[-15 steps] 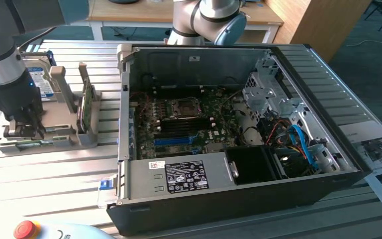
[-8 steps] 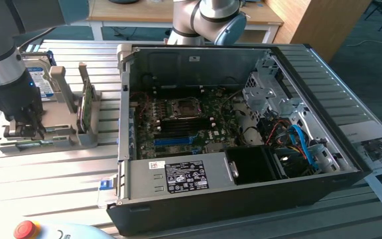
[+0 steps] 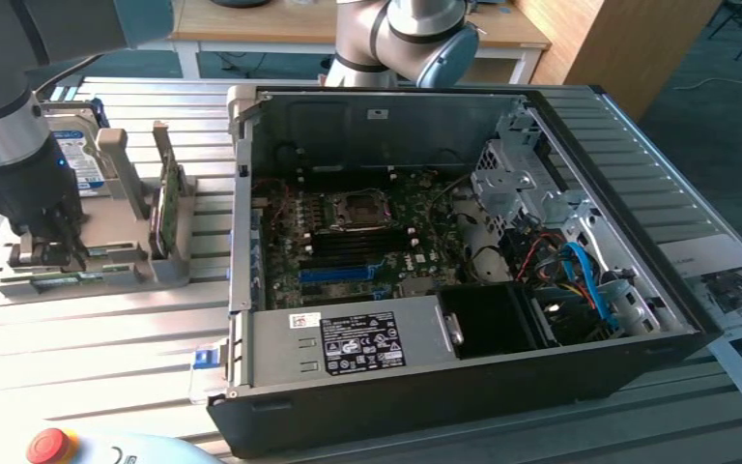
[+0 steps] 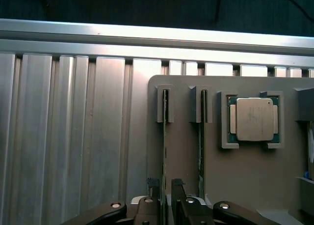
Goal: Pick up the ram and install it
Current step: 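Pick up the ram and move it above insertion slot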
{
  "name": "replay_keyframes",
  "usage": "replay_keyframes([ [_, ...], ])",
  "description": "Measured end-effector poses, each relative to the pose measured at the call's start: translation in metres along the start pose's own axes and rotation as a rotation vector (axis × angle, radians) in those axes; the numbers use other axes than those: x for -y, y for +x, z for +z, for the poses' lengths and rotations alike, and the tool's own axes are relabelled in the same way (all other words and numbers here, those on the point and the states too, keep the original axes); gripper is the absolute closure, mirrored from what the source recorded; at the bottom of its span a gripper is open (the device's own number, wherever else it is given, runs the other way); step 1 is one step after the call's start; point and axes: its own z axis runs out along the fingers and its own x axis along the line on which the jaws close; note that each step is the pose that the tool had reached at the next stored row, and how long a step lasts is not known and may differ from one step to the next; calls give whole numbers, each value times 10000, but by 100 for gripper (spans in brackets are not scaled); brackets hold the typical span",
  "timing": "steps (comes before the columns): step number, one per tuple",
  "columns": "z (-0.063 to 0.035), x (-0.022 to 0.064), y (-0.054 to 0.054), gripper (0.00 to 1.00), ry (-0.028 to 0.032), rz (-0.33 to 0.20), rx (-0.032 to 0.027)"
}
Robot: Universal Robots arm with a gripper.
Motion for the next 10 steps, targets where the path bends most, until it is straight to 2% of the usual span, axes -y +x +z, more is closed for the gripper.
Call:
replay_keyframes([
  [10,11,1,-10,76,-2,0,-1],
])
